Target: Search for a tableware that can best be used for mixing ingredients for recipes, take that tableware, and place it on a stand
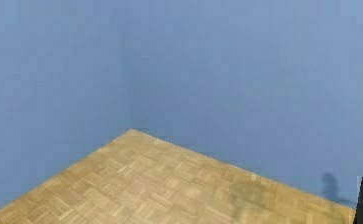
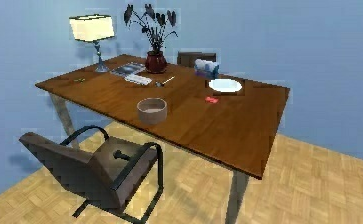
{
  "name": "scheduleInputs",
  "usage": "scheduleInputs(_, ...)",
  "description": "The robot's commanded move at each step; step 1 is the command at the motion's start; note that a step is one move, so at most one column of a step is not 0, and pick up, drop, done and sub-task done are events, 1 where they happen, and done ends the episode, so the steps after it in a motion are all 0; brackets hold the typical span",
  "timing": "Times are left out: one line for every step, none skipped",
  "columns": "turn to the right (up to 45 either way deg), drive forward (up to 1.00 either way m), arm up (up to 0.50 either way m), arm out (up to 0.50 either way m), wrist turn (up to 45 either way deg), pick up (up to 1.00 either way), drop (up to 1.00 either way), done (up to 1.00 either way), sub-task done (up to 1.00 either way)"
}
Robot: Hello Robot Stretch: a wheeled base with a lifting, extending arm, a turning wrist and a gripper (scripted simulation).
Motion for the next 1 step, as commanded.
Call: scheduleInputs(45.0, 0.0, 0.0, 0.0, 0.0, 0.0, 0.0, 0.0, 0.0)
